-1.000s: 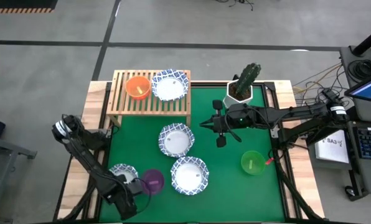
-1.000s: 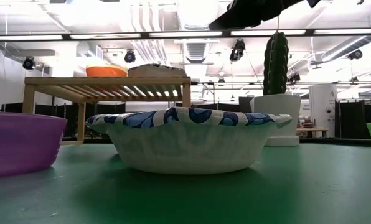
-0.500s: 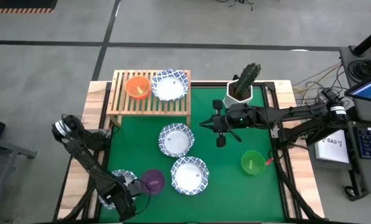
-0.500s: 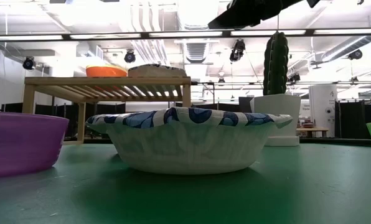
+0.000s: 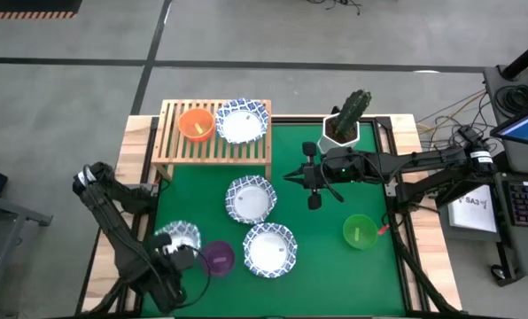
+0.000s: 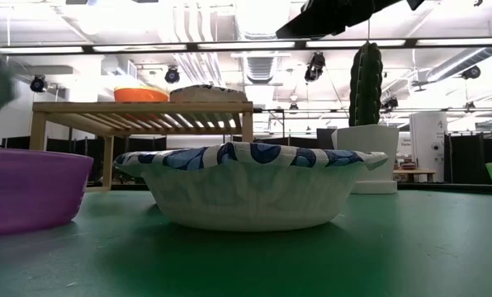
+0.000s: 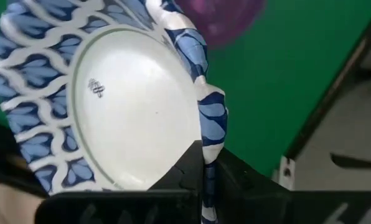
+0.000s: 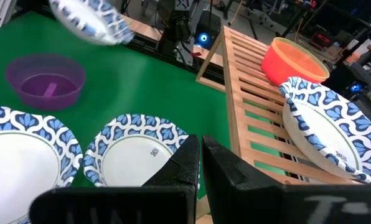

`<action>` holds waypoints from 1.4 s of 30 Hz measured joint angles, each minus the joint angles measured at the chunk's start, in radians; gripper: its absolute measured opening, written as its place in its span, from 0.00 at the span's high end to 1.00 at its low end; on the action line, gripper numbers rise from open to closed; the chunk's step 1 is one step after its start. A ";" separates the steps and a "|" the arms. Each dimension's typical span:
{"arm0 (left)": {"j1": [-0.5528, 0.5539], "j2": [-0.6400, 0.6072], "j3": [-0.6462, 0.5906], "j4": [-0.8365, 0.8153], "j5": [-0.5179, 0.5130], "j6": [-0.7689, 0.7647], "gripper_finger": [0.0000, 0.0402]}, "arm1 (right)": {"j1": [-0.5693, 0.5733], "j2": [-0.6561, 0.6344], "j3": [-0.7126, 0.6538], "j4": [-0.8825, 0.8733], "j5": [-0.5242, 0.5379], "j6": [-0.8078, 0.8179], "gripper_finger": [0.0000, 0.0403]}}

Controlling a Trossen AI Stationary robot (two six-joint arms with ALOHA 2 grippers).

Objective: Place and stack plates onto a shelf
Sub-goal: Stack the bottom left white and blue plate on top of the white and blue plate on the shelf

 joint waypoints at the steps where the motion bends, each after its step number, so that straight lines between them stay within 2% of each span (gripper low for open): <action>1: 0.005 0.000 0.032 -0.043 -0.027 0.009 1.00 | 0.000 0.000 0.000 0.000 0.000 0.003 0.98; 4: 0.030 0.000 0.122 -0.170 -0.114 0.045 1.00 | 0.000 0.000 0.000 -0.003 0.000 0.011 0.98; 6: 0.054 -0.003 0.164 -0.191 -0.217 0.088 1.00 | 0.000 -0.001 0.000 -0.033 0.002 0.027 0.98; 11: 0.149 -0.016 0.229 -0.178 -0.489 0.335 1.00 | 0.000 -0.028 -0.001 -0.184 0.002 0.083 0.98; 14: 0.229 -0.017 0.259 -0.175 -0.607 0.523 1.00 | 0.000 -0.050 -0.001 -0.247 0.001 0.108 0.98; 17: 0.319 -0.021 0.276 -0.173 -0.679 0.723 1.00 | 0.000 -0.065 -0.002 -0.255 0.000 0.117 0.98; 26: 0.680 -0.035 0.278 -0.069 -0.678 1.276 1.00 | 0.000 -0.066 -0.004 -0.255 -0.001 0.104 0.98; 31: 0.885 -0.035 0.278 0.043 -0.571 1.530 1.00 | 0.000 -0.066 -0.004 -0.255 -0.001 0.099 0.98; 36: 1.063 -0.035 0.278 0.156 -0.438 1.673 1.00 | 0.000 -0.066 -0.004 -0.256 -0.001 0.088 0.98; 39: 1.147 -0.035 0.278 0.189 -0.316 1.694 1.00 | 0.000 -0.066 -0.004 -0.256 -0.001 0.088 0.98; 42: 1.205 -0.035 0.278 0.204 -0.275 1.694 1.00 | 0.000 -0.066 -0.004 -0.256 -0.001 0.088 0.98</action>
